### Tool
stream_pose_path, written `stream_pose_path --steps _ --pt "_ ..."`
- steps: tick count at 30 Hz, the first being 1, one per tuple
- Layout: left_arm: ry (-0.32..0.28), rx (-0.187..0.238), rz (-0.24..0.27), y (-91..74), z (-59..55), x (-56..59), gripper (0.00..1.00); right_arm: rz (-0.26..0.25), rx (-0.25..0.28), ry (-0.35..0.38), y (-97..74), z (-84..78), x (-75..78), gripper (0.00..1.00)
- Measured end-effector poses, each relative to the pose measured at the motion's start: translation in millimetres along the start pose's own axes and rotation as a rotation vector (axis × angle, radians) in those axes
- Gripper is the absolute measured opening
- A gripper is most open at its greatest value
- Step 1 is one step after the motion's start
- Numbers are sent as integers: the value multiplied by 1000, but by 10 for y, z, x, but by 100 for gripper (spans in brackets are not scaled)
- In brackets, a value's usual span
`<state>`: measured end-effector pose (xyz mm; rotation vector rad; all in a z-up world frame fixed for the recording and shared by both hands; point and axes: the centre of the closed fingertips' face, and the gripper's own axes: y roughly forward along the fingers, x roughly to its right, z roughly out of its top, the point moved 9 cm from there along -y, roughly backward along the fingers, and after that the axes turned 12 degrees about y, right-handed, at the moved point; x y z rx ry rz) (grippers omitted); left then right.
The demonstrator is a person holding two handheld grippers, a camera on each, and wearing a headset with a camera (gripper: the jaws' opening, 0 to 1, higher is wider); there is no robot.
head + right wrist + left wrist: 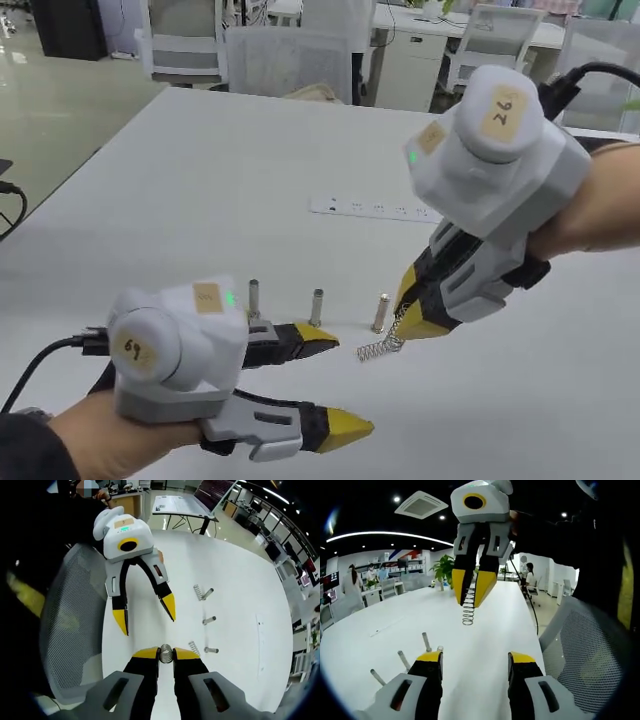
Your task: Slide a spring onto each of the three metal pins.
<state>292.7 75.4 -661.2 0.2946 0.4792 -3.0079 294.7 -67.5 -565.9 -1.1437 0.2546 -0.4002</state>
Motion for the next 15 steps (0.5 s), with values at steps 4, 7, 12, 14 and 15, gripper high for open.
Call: stream_pose_path --steps 4,7,12,14,15 --pt "-8 -2 18 -48 -14 -19 54 -6 5 8 -23 -1 36 8" --pt "-15 -7 33 -81 -29 -39 58 -10 10 12 -42 0 68 8" --pt "-22 -8 61 -149 -54 -69 63 -22 16 22 -77 4 113 8" --pt "-23 -11 79 -182 -77 -84 66 -28 18 25 -89 5 137 8" --pt "-26 -13 84 -193 -86 -90 66 -30 22 29 -97 6 153 8"
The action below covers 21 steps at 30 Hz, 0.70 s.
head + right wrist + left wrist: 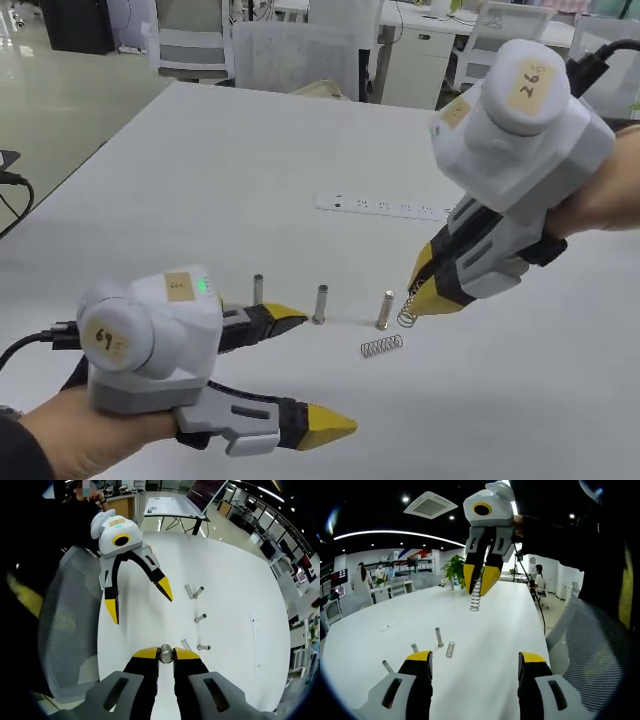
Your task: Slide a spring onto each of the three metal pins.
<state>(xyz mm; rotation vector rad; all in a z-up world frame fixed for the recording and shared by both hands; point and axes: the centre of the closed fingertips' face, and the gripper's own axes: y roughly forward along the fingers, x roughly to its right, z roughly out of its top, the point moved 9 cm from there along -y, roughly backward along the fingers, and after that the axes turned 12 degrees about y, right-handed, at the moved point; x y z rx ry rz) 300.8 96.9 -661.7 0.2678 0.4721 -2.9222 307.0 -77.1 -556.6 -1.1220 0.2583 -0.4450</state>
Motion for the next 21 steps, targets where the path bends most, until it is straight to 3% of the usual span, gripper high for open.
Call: stream_pose_path --steps 7,21 --pt "-18 -21 59 -92 -112 -55 73 -15 8 15 -10 2 91 8" --pt "-58 -42 143 -304 -279 -104 75 -27 4 41 18 -23 297 8"
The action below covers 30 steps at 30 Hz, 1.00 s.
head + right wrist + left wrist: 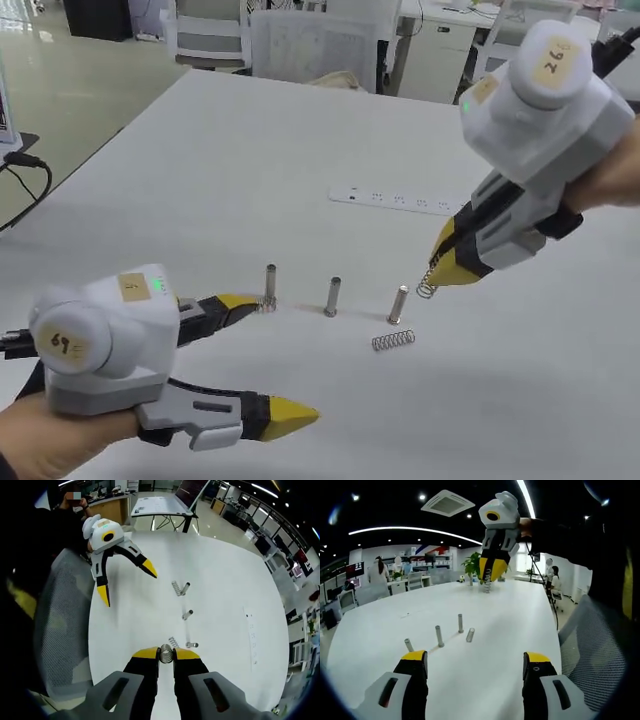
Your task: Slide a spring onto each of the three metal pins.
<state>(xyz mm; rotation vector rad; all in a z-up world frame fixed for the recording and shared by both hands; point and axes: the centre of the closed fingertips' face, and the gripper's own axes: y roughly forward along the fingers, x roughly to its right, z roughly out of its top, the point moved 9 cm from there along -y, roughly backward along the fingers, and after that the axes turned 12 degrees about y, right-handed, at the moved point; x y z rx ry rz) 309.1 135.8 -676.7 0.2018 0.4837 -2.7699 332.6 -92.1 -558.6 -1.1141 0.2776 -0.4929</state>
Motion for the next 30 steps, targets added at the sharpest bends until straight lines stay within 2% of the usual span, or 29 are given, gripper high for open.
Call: stream_pose_path --steps 8,18,30 --pt "-14 -15 34 -123 -72 5 74 -12 -7 14 83 11 165 8" --pt "-20 -24 68 -262 -105 9 74 -13 -20 25 235 83 375 8" --pt "-31 -29 92 -317 -137 -5 73 5 -55 53 445 95 563 8"
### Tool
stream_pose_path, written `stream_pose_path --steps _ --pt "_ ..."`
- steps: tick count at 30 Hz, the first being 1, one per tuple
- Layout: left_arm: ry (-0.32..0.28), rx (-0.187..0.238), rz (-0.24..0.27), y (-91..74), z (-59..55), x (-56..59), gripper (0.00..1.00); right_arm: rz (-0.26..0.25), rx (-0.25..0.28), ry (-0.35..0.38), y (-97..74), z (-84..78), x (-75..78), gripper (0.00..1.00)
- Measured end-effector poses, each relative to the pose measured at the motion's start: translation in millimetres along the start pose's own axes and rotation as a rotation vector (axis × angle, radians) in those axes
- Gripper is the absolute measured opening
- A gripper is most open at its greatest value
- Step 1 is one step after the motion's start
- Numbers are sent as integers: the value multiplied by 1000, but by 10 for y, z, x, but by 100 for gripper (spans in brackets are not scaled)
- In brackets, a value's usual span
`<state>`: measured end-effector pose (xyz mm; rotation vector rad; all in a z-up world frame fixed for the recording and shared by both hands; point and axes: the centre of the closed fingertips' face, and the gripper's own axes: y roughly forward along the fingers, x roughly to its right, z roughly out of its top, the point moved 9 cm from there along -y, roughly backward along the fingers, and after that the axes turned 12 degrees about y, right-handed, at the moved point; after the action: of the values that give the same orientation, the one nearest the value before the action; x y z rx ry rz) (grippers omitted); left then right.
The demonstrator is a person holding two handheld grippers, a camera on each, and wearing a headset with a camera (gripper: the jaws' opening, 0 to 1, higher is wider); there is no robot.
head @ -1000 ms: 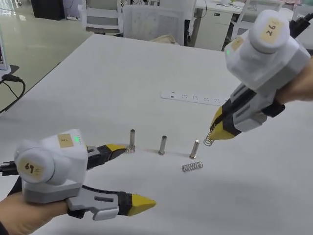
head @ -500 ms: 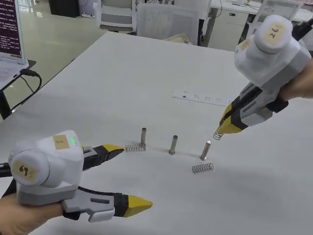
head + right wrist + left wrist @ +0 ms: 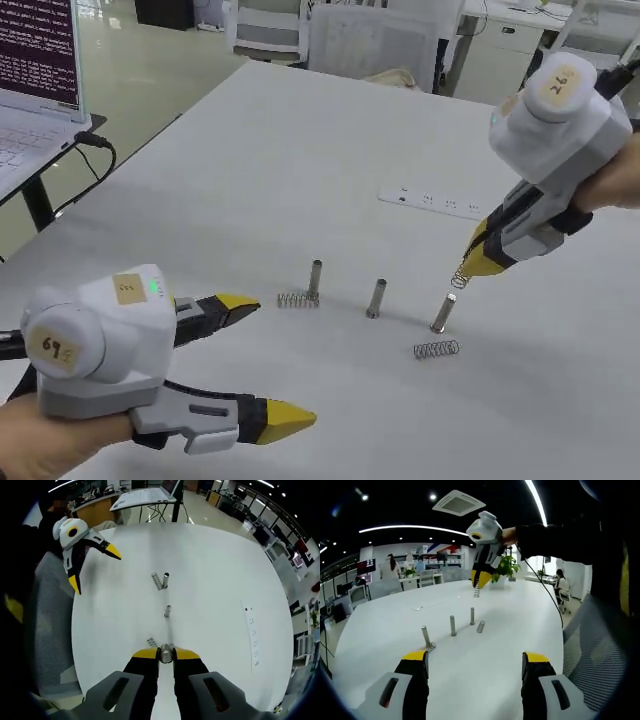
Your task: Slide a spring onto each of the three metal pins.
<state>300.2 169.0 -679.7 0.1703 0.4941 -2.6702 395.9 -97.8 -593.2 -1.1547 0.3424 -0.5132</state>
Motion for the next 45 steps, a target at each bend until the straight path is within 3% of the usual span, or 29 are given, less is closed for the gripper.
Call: stream_pose_path --steps 9,45 --pt "-4 -6 5 -9 -11 -14 71 -9 -34 27 161 -53 148 8" --pt "-5 -10 7 -2 -25 -28 69 9 -64 80 488 -158 245 8"
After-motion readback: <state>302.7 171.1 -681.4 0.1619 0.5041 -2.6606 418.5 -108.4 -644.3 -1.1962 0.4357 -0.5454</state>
